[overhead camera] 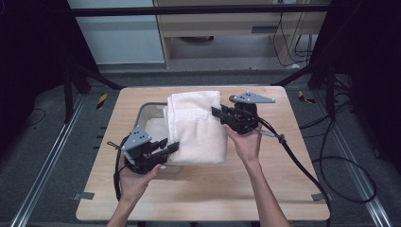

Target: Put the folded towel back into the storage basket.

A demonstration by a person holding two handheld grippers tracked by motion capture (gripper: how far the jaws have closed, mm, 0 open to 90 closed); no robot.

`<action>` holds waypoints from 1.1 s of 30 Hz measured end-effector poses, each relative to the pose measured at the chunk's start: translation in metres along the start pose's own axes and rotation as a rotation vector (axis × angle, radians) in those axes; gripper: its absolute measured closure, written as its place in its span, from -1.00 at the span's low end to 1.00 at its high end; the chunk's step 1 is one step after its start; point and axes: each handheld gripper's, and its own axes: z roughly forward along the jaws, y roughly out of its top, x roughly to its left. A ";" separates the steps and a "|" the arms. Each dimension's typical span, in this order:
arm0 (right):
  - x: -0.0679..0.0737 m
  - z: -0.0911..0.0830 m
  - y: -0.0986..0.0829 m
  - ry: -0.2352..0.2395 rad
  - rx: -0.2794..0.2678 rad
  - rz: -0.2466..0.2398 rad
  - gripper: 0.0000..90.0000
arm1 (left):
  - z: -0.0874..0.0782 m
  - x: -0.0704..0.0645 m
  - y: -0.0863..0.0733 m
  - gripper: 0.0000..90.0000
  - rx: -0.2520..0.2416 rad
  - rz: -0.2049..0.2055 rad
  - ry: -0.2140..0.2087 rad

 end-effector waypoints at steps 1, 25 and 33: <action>0.002 0.002 0.001 0.000 0.001 -0.003 0.61 | -0.001 0.001 0.000 0.53 -0.002 -0.002 0.002; 0.027 0.053 0.014 0.039 -0.002 -0.007 0.61 | -0.025 0.044 -0.001 0.53 0.000 -0.053 0.064; 0.037 0.074 0.014 0.041 0.008 -0.015 0.61 | -0.031 0.059 -0.005 0.53 0.008 -0.071 0.081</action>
